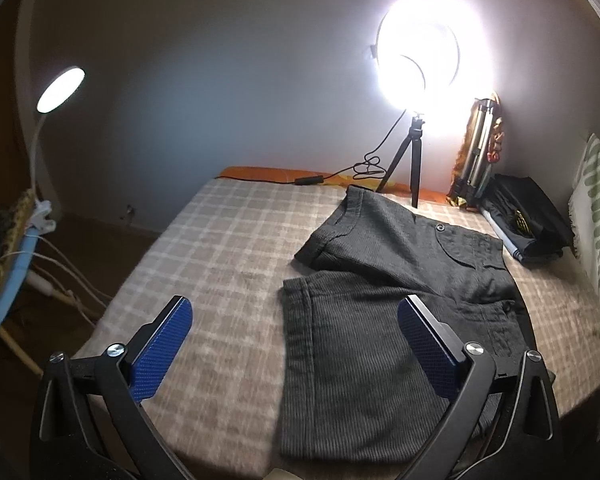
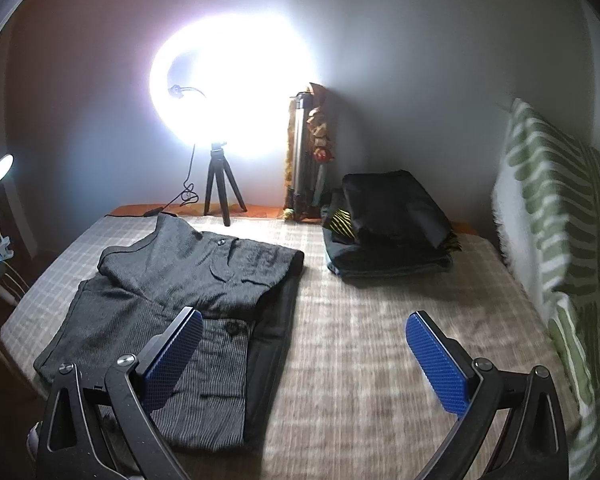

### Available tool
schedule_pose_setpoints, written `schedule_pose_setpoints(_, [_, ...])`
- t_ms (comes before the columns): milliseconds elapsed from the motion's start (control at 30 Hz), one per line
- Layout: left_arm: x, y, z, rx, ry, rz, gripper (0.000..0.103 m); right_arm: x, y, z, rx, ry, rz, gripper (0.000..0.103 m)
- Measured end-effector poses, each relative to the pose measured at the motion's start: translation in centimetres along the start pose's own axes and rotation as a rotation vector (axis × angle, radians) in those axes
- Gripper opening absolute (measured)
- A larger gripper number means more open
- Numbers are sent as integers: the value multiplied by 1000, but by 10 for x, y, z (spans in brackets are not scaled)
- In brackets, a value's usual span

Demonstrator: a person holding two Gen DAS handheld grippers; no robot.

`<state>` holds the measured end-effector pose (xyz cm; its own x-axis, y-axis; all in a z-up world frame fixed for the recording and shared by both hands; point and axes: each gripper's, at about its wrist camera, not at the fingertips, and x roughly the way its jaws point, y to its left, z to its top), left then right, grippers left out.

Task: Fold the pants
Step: 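Reach both tools to the waistband of the grey shorts and close on it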

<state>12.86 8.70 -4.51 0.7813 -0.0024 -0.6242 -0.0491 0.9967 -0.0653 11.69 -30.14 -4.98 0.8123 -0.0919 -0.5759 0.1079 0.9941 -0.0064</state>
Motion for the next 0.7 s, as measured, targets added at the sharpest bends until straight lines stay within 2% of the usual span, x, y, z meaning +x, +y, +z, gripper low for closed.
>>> schedule_pose_setpoints(100, [29,2,14,-15,52,-35,96,29,-3,14,-15,38,31,103])
schedule_pose_setpoints(367, [98,-4,45,-39,150,-86,94,104,-18,48,50,133,120,103])
schedule_pose_setpoints(567, [151,-9,53,-77,247,-115,94,163,-16,72,59,177,192,103])
schedule_pose_setpoints(700, [188,-16,53,-102,311,-117,94,208,-5,83,6,208,227,102])
